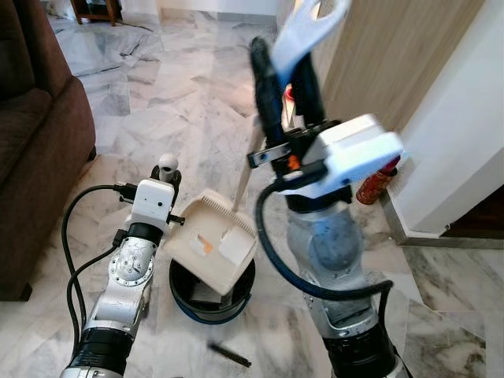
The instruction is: Sweep floor
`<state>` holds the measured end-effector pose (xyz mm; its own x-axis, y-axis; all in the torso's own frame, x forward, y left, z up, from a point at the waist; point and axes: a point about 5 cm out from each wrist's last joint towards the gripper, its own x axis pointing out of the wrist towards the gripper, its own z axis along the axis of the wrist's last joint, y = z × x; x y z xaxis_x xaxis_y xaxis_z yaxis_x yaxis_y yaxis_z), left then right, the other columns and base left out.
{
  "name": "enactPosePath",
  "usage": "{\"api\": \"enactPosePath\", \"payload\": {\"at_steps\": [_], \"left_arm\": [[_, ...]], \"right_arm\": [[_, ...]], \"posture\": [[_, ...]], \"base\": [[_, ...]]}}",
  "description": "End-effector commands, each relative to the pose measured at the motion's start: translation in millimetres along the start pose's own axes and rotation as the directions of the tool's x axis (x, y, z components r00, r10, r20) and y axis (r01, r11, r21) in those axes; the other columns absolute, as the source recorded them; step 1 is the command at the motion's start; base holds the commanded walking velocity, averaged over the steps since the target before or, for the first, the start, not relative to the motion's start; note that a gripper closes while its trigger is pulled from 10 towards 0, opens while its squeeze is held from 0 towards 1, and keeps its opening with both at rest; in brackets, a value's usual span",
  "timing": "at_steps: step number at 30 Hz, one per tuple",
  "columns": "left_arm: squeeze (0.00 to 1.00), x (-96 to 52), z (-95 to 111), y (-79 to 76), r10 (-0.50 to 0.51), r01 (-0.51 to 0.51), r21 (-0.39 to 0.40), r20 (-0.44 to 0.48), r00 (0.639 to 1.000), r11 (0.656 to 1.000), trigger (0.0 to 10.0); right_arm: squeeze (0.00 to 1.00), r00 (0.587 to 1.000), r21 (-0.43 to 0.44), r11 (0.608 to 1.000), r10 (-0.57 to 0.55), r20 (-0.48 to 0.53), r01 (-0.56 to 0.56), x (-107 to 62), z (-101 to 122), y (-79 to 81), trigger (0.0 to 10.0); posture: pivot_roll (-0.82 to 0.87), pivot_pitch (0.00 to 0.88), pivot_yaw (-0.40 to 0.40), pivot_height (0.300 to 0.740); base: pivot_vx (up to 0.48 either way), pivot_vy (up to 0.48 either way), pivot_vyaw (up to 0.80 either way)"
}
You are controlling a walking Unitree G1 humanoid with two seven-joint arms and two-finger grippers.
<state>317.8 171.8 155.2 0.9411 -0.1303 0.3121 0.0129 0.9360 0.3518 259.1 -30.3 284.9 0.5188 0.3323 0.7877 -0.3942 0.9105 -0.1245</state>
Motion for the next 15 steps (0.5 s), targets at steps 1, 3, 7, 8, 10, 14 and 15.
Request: {"api": "enactPosePath", "payload": {"at_steps": [1, 3, 7, 8, 10, 14, 15], "left_arm": [[0.00, 1.2, 11, -2.3, -0.015, 0.013, 0.033, 0.064, 0.998, 0.999, 10.0], [0.00, 0.9, 11, -2.5, -0.015, 0.013, 0.033, 0.064, 0.998, 0.999, 10.0], [0.00, 0.8, 11, -3.5, -0.019, 0.017, 0.033, 0.064, 0.998, 0.999, 10.0], [0.00, 0.8, 11, -3.5, -0.019, 0.017, 0.033, 0.064, 0.998, 0.999, 10.0], [0.00, 1.1, 11, -4.0, -0.028, 0.025, 0.042, 0.068, 0.997, 0.999, 10.0], [0.00, 1.1, 11, -4.1, -0.035, 0.032, 0.048, 0.070, 0.997, 0.998, 10.0], [0.00, 0.8, 12, -4.3, -0.043, 0.039, 0.059, 0.072, 0.996, 0.997, 10.0]], "right_arm": [[0.00, 0.996, -0.020, 1.000, -0.017, 0.083, 0.019, 2.9, 12, -3.1, 10.0], [0.00, 0.991, -0.035, 0.999, -0.012, 0.133, 0.017, 5.0, 20, -4.0, 10.0], [0.00, 0.989, -0.007, 1.000, -0.010, 0.149, 0.011, 5.9, 24, -1.4, 10.0], [0.00, 0.989, -0.007, 1.000, -0.010, 0.149, 0.011, 5.9, 24, -1.4, 10.0], [0.00, 0.985, 0.005, 1.000, -0.021, 0.170, 0.021, 5.7, 28, -0.2, 10.0], [0.00, 0.979, 0.007, 1.000, -0.027, 0.202, 0.027, 6.1, 33, 1.9, 10.0], [0.00, 0.977, 0.000, 1.000, -0.014, 0.215, 0.014, 6.1, 35, 5.1, 10.0]], "posture": [[0.23, 0.150, -0.102, 0.740], [0.23, 0.149, -0.101, 0.740], [0.23, 0.149, -0.101, 0.740], [0.23, 0.149, -0.101, 0.740], [0.23, 0.149, -0.100, 0.740], [0.23, 0.148, -0.097, 0.740], [0.23, 0.149, -0.098, 0.740]], "base": [[0.000, 0.000, 0.00], [0.000, 0.000, 0.00], [0.000, 0.000, 0.00], [0.000, 0.000, 0.00], [0.000, 0.000, 0.00], [0.000, 0.000, 0.00], [0.000, 0.000, 0.00]]}}
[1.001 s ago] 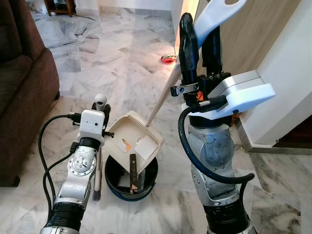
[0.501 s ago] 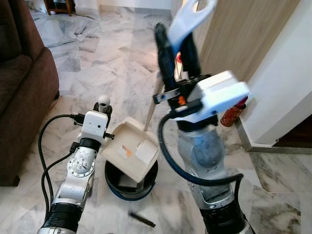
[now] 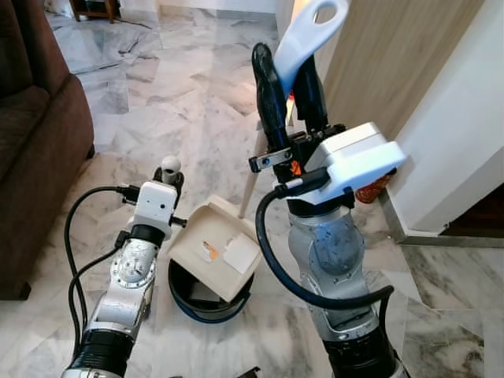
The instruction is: Sweep floor
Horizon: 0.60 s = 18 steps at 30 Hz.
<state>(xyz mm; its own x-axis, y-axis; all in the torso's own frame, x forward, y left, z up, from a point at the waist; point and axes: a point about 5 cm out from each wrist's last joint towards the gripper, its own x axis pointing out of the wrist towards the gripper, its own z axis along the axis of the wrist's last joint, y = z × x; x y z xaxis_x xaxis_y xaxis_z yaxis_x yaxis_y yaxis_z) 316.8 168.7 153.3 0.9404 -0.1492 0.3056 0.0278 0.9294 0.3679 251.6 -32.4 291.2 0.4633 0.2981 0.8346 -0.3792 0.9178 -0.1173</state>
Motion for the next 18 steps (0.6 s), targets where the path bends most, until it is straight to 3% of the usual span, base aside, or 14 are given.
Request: {"api": "enactPosePath", "payload": {"at_steps": [1, 18], "left_arm": [[0.00, 1.8, 12, -0.6, -0.024, 0.021, 0.050, 0.072, 0.997, 0.999, 10.0], [0.00, 1.0, 12, -0.5, -0.032, 0.027, 0.064, 0.074, 0.997, 0.998, 10.0]], "right_arm": [[0.00, 0.990, 0.005, 1.000, 0.007, 0.143, -0.008, 7.3, 25, 6.2, 10.0], [0.00, 0.971, -0.033, 0.995, 0.101, 0.217, -0.097, 0.3, 37, 27.8, 10.0]], "posture": [[0.23, 0.149, -0.098, 0.740], [0.23, 0.152, -0.098, 0.740]], "base": [[0.000, 0.000, 0.00], [0.000, 0.000, 0.00]]}}
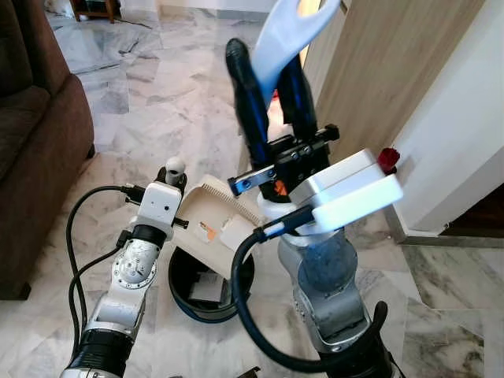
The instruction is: Sweep floor
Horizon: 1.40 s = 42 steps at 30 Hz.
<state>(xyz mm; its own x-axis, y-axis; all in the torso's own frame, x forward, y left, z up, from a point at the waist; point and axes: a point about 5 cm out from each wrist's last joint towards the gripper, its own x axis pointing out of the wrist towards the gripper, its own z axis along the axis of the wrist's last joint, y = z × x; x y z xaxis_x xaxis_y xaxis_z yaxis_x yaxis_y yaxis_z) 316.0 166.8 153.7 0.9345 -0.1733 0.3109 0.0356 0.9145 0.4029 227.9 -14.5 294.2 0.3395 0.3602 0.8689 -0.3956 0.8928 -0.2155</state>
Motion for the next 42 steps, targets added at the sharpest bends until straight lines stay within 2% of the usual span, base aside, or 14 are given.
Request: {"api": "enactPosePath", "payload": {"at_steps": [1, 9, 15, 34, 39, 42], "left_arm": [[0.00, 1.4, 10, 1.4, -0.009, 0.008, 0.031, 0.060, 0.998, 0.999, 10.0], [0.00, 1.3, 10, 0.7, -0.016, 0.014, 0.039, 0.062, 0.998, 0.999, 10.0], [0.00, 1.1, 10, 0.0, -0.023, 0.020, 0.044, 0.065, 0.998, 0.999, 10.0], [0.00, 1.1, 11, -1.8, -0.031, 0.027, 0.051, 0.072, 0.997, 0.998, 10.0], [0.00, 1.1, 11, -2.4, -0.033, 0.029, 0.051, 0.072, 0.997, 0.998, 10.0], [0.00, 1.1, 11, -2.6, -0.033, 0.029, 0.052, 0.073, 0.997, 0.998, 10.0]], "right_arm": [[0.00, 0.993, 0.000, 1.000, 0.001, 0.119, -0.001, 5.8, 21, 2.1, 10.0], [0.00, 0.990, -0.032, 0.999, 0.037, 0.137, -0.033, 4.3, 24, 7.5, 10.0], [0.00, 0.982, -0.101, 0.994, 0.059, 0.177, -0.042, 3.1, 30, 10.1, 10.0], [0.00, 0.984, -0.116, 0.993, 0.037, 0.173, -0.017, 3.1, 30, 8.5, 10.0], [0.00, 0.994, -0.108, 0.994, 0.014, 0.109, -0.002, 2.6, 19, 3.7, 10.0], [0.00, 0.996, -0.144, 0.989, -0.017, 0.084, 0.029, 2.7, 11, -7.6, 10.0]], "posture": [[0.23, 0.152, -0.098, 0.740], [0.23, 0.153, -0.098, 0.740], [0.23, 0.154, -0.097, 0.740], [0.23, 0.153, -0.099, 0.740], [0.23, 0.153, -0.099, 0.740], [0.23, 0.151, -0.100, 0.740]], "base": [[0.000, 0.000, 0.00], [0.000, 0.000, 0.00], [0.000, 0.000, 0.00], [0.000, 0.000, 0.00], [0.000, 0.000, 0.00], [0.000, 0.000, 0.00]]}}
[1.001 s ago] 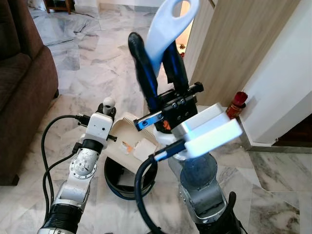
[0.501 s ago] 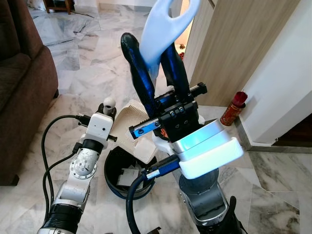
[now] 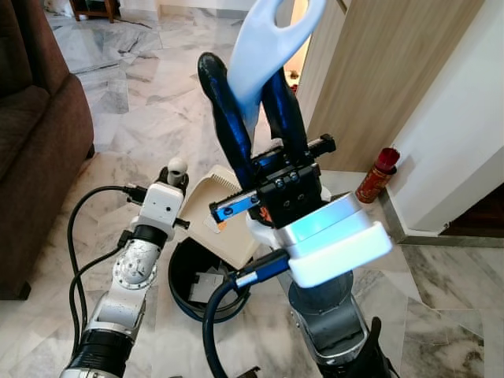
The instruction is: Sweep floor
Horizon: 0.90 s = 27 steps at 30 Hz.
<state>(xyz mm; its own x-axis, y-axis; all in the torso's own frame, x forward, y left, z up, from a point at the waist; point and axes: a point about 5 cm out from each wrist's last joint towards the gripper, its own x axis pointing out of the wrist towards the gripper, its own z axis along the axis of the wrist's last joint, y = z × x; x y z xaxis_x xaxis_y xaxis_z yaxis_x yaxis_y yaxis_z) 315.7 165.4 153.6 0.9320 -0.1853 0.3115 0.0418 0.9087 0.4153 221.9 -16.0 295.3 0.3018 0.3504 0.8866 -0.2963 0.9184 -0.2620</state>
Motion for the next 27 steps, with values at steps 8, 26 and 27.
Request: {"api": "enactPosePath", "payload": {"at_steps": [8, 26, 27], "left_arm": [[0.00, 2.1, 11, -1.8, -0.024, 0.021, 0.040, 0.068, 0.997, 0.999, 10.0], [0.00, 2.6, 9, -4.4, -0.032, 0.032, 0.006, 0.056, 0.998, 0.999, 10.0], [0.00, 2.6, 9, -4.4, -0.032, 0.032, 0.006, 0.056, 0.998, 0.999, 10.0]], "right_arm": [[0.00, 0.991, -0.206, 0.971, -0.127, -0.028, 0.119, 0.5, -17, -55.1, 10.0], [0.00, 0.844, -0.507, 0.809, -0.471, -0.256, 0.297, -61.8, -59, -156.6, 10.0], [0.00, 0.844, -0.507, 0.809, -0.471, -0.256, 0.297, -61.8, -59, -156.6, 10.0]], "posture": [[0.23, 0.141, -0.099, 0.740], [0.23, 0.121, -0.095, 0.740], [0.23, 0.121, -0.095, 0.740]], "base": [[0.000, 0.000, 0.00], [0.000, 0.000, 0.00], [0.000, 0.000, 0.00]]}}
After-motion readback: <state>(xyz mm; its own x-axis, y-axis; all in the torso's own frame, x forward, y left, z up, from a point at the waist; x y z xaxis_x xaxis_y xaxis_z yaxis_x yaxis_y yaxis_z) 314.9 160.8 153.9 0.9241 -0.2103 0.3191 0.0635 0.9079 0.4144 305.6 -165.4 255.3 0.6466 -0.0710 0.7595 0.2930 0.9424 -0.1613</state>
